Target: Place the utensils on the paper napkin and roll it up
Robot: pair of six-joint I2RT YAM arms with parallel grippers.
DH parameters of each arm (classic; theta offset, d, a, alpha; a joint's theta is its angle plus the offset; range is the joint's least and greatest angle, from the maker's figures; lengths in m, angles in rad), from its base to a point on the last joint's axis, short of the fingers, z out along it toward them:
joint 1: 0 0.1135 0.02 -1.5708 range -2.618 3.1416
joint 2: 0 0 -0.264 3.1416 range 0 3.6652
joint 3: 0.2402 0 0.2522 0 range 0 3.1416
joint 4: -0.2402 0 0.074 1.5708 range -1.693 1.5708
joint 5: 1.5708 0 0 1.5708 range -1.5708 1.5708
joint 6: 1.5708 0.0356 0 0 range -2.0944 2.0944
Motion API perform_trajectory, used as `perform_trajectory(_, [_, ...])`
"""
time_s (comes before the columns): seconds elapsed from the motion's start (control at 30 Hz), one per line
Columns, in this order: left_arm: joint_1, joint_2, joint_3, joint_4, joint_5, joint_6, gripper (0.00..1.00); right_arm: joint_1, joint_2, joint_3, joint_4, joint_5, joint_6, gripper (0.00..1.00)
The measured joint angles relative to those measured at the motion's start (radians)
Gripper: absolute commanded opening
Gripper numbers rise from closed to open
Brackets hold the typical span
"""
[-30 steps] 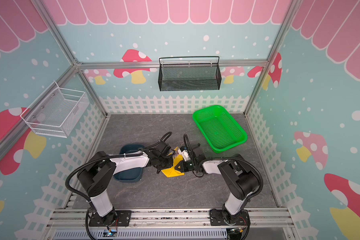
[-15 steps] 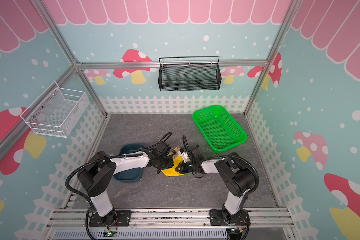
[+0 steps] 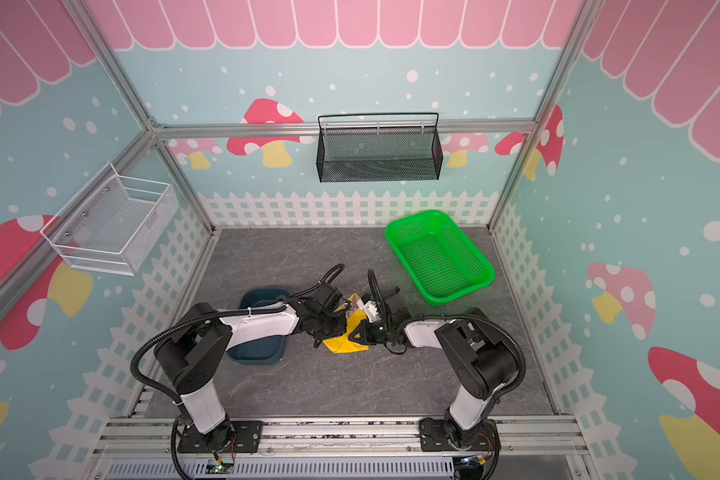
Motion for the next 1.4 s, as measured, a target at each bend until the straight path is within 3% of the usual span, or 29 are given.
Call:
perform_trajectory(0.27, [0.000,0.000,0.000,0.000,0.000,0.000,0.09,-0.032,0.000,-0.006,0.008,-0.032,0.112,0.00])
perform_trajectory(1.17, [0.000,0.000,0.000,0.000,-0.002,0.000,0.12,-0.017,0.111,0.046,-0.033,-0.037,0.041,0.00])
perform_trajectory(1.3, [0.000,0.000,0.000,0.000,-0.003,0.000,0.21,-0.016,0.113,0.047,-0.031,-0.041,0.033,0.00])
perform_trajectory(1.4, [0.000,-0.011,-0.003,0.000,-0.005,-0.003,0.34,-0.016,0.113,0.047,-0.032,-0.040,0.027,0.00])
